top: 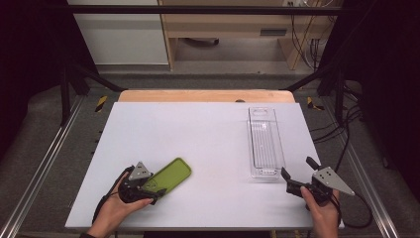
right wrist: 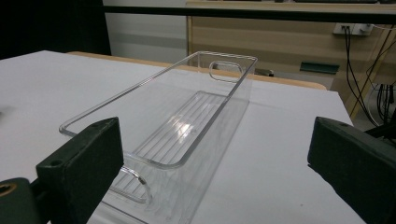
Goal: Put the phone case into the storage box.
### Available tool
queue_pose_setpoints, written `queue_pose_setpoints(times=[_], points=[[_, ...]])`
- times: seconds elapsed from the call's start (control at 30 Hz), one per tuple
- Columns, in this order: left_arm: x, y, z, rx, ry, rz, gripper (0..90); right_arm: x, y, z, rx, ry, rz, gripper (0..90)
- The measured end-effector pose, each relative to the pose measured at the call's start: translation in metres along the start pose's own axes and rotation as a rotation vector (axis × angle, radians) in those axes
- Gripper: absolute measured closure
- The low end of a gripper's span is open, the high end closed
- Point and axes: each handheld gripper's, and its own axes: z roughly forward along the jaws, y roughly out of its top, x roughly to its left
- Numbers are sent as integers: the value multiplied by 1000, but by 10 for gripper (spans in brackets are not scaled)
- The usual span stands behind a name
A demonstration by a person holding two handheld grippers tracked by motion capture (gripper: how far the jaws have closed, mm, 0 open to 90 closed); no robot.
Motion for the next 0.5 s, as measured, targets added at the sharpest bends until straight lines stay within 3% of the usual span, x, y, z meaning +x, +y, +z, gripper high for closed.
queue_pose_setpoints(times=[0.07,0.5], points=[[-1,1,3,24,0,7,212,-1,0,0,-3,3,4,37],[2,6,3,39,2,16,213,1,0,0,-3,10,1,37]])
